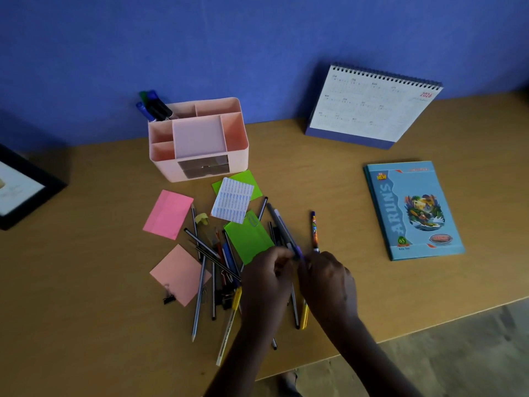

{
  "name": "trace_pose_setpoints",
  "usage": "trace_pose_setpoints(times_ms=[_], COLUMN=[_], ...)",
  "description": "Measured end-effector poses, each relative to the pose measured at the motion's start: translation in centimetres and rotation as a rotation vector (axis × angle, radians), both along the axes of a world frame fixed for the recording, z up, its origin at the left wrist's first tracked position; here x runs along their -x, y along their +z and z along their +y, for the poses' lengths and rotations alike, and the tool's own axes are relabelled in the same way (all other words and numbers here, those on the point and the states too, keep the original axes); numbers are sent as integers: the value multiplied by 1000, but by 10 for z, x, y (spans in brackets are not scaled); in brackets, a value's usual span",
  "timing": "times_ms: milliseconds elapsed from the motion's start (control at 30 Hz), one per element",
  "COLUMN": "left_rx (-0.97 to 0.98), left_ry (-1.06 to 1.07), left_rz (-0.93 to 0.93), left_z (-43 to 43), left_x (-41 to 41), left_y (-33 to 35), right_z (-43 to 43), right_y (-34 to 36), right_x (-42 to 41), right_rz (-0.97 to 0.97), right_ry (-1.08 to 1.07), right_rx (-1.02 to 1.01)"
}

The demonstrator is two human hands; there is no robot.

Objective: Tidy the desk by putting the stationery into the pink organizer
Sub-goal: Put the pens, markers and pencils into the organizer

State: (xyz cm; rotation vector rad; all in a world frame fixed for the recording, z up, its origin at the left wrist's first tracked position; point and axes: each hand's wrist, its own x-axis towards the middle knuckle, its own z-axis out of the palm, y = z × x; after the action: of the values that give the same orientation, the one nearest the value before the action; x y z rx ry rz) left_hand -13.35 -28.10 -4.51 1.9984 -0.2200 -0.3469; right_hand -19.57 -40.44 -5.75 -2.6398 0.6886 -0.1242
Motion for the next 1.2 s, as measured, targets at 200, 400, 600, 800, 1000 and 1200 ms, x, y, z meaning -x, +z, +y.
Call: trace_pose_setpoints(times_ms=[200, 400, 600, 800, 1000, 1200], left_rx=[-29, 24, 113, 115, 157, 163], left_ry=[-138, -300, -215, 4, 278, 414], left_rz=[-198, -412, -533, -524, -573, -539], left_z=[-9, -11, 13, 49, 93, 123], left_x=[-16, -35, -62, -106, -165, -230], left_y=[9, 42, 67, 94, 114, 115], right_z=[-6, -12, 3, 1, -35, -57], right_y=[31, 95, 130, 120, 59, 16], right_x=[1, -3, -33, -57, -40, -7], right_rz=[-52, -217, -363, -434, -294, -33], right_ry=[-32, 131, 256, 242, 156, 32], right_rx=[2, 11, -51, -128, -139, -60])
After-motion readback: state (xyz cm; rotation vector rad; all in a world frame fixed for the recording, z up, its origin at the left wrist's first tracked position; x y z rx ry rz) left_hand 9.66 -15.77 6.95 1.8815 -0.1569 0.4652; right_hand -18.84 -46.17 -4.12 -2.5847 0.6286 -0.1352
